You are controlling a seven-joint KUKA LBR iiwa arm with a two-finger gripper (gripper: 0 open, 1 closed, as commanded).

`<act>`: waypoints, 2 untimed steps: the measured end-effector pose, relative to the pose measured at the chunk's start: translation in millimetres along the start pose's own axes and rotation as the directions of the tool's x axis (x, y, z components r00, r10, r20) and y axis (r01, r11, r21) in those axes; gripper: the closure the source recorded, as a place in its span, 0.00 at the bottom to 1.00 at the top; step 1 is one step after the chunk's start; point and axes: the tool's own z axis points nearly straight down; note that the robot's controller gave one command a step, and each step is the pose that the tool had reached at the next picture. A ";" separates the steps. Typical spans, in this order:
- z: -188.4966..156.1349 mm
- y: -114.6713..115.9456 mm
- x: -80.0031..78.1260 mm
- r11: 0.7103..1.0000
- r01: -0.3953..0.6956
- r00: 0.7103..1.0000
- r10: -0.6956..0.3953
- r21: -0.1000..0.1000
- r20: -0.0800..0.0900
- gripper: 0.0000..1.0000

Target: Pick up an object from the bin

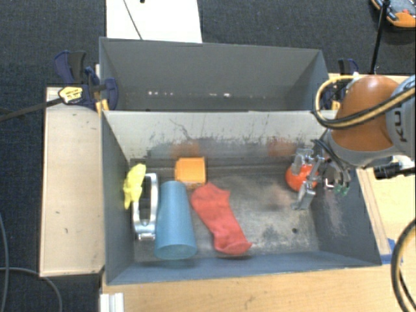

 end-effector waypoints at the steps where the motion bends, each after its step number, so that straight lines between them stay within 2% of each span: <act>1: 3.4 2.6 1.0 0.998 -0.066 0.998 0.066 -0.002 0.002 0.00; 2: 20.0 2.8 -0.6 0.998 0.055 0.998 -0.055 -0.003 0.005 0.00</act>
Offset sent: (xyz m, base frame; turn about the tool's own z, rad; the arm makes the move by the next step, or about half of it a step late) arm -0.0015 0.0004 -0.0441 0.1177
